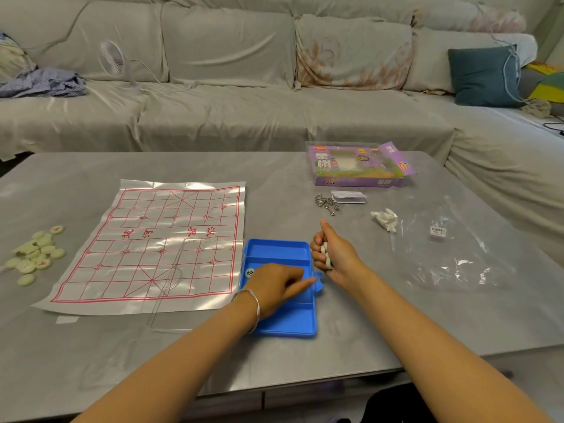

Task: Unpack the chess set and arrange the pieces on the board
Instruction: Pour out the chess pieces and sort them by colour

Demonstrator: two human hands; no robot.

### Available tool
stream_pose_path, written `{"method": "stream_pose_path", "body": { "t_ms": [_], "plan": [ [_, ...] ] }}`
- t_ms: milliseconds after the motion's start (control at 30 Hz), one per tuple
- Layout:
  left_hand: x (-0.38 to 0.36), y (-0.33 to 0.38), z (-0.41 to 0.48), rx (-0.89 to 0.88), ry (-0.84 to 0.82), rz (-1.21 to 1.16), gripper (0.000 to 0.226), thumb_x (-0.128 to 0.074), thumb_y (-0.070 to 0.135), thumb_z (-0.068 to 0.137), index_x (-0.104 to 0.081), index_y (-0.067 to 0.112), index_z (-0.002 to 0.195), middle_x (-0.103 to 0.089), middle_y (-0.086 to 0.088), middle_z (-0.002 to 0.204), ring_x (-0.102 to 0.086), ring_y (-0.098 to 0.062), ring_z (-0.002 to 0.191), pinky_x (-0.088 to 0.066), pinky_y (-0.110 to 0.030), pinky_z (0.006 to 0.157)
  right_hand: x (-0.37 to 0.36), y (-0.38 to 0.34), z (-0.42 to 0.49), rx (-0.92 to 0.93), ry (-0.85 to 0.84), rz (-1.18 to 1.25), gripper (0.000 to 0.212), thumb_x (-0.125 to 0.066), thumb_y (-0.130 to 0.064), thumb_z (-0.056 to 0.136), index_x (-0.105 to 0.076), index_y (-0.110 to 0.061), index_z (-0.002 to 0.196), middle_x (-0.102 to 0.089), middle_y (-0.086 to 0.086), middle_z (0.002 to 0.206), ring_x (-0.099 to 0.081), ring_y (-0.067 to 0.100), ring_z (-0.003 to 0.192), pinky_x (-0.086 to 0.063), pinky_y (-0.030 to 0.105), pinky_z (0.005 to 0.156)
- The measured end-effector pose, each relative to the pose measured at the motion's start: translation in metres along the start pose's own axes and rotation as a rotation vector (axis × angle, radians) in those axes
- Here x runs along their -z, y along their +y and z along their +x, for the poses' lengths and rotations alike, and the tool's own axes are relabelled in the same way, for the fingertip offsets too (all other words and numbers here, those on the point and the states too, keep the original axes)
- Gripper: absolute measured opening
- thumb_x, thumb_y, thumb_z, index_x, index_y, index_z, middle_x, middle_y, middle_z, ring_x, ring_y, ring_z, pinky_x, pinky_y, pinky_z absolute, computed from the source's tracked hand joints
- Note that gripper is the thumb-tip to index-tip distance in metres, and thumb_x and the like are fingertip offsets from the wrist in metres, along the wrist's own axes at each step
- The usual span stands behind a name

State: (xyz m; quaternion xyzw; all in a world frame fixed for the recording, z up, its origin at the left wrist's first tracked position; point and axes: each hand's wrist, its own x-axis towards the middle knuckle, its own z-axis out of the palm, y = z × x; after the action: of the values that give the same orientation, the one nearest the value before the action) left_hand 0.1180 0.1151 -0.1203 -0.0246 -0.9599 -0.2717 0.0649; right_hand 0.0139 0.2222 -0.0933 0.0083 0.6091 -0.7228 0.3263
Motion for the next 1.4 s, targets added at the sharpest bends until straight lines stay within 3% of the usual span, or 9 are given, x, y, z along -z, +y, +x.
{"method": "stream_pose_path", "body": {
  "t_ms": [200, 300, 433, 567, 767, 967, 1067, 1233, 1400],
  "plan": [
    [0.028, -0.015, 0.017, 0.74, 0.391, -1.058, 0.05, -0.035, 0.035, 0.098, -0.034, 0.016, 0.052, -0.034, 0.002, 0.042, -0.029, -0.009, 0.037, -0.028, -0.018, 0.037, -0.028, 0.002, 0.002, -0.11, -0.06, 0.19, 0.044, -0.038, -0.033, 0.099, -0.037, -0.014, 0.06, -0.035, -0.002, 0.042, -0.028, 0.006, 0.03, -0.016, 0.016, 0.028],
    [0.059, -0.046, 0.002, 0.862, 0.316, -1.643, 0.054, -0.028, 0.03, 0.1, -0.03, 0.016, 0.048, -0.027, 0.004, 0.035, -0.022, -0.007, 0.029, -0.02, -0.012, 0.029, -0.053, 0.01, 0.005, -0.284, -0.085, 0.359, 0.04, -0.037, -0.026, 0.099, -0.037, -0.012, 0.061, -0.034, 0.0, 0.043, -0.03, 0.008, 0.028, -0.017, 0.016, 0.025],
    [0.106, -0.089, -0.033, 0.937, 0.364, -1.843, 0.062, -0.025, 0.035, 0.101, -0.036, 0.014, 0.044, -0.028, 0.002, 0.035, -0.025, -0.007, 0.028, -0.019, -0.011, 0.025, -0.111, 0.013, 0.013, -0.41, -0.117, 0.336, 0.038, -0.035, -0.022, 0.099, -0.041, -0.011, 0.063, -0.039, 0.003, 0.045, -0.036, 0.009, 0.03, -0.022, 0.014, 0.026],
    [0.148, -0.133, -0.073, 0.985, 0.408, -1.588, 0.048, -0.027, 0.044, 0.098, -0.039, 0.016, 0.062, -0.037, 0.003, 0.04, -0.03, -0.005, 0.03, -0.019, -0.009, 0.027, -0.191, 0.016, 0.017, -0.447, -0.234, 0.075, 0.035, -0.041, -0.024, 0.098, -0.048, -0.01, 0.068, -0.049, 0.005, 0.053, -0.043, 0.008, 0.035, -0.03, 0.012, 0.031],
    [0.198, -0.201, -0.133, 0.949, 0.554, -0.868, 0.044, -0.029, 0.033, 0.1, -0.048, 0.013, 0.066, -0.046, -0.001, 0.057, -0.036, -0.011, 0.045, -0.026, -0.017, 0.037, -0.304, 0.033, 0.029, -0.265, -0.523, -0.971, 0.034, -0.047, -0.034, 0.096, -0.051, -0.015, 0.069, -0.05, -0.002, 0.059, -0.037, 0.004, 0.04, -0.029, 0.015, 0.04],
    [0.214, -0.271, -0.18, 0.783, 0.916, -0.519, 0.023, -0.037, 0.013, 0.098, -0.052, 0.007, 0.082, -0.053, -0.004, 0.076, -0.051, -0.011, 0.065, -0.036, -0.006, 0.05, -0.392, 0.063, 0.052, -0.06, -0.296, -0.481, 0.027, -0.046, -0.021, 0.096, -0.05, -0.012, 0.071, -0.048, 0.002, 0.063, -0.04, 0.01, 0.049, -0.032, 0.017, 0.04],
    [0.214, -0.312, -0.194, 0.785, 0.999, -0.392, 0.022, -0.031, 0.009, 0.099, -0.053, 0.008, 0.099, -0.052, -0.008, 0.102, -0.049, -0.019, 0.095, -0.04, -0.015, 0.08, -0.421, 0.084, 0.073, -0.04, -0.174, -0.347, 0.022, -0.044, -0.017, 0.096, -0.054, -0.009, 0.078, -0.051, 0.004, 0.069, -0.043, 0.011, 0.054, -0.036, 0.02, 0.046],
    [0.204, -0.34, -0.196, 0.778, 0.803, -0.13, 0.034, -0.03, 0.003, 0.097, -0.054, 0.009, 0.12, -0.045, -0.014, 0.12, -0.039, -0.025, 0.115, -0.026, -0.015, 0.089, -0.454, 0.114, 0.088, 0.01, -0.154, -0.306, 0.02, -0.04, -0.011, 0.095, -0.056, -0.013, 0.084, -0.052, 0.002, 0.074, -0.044, 0.011, 0.056, -0.037, 0.02, 0.049],
    [0.201, -0.343, -0.196, 0.785, 0.491, 0.101, 0.05, -0.022, 0.035, 0.099, -0.023, 0.013, 0.145, -0.028, -0.007, 0.148, -0.024, -0.022, 0.136, -0.016, -0.027, 0.111, -0.463, 0.135, 0.083, 0.326, -0.324, -0.574, 0.03, -0.033, -0.017, 0.1, -0.053, -0.014, 0.121, -0.053, -0.002, 0.121, -0.048, 0.009, 0.109, -0.036, 0.02, 0.092]
  ]
}}
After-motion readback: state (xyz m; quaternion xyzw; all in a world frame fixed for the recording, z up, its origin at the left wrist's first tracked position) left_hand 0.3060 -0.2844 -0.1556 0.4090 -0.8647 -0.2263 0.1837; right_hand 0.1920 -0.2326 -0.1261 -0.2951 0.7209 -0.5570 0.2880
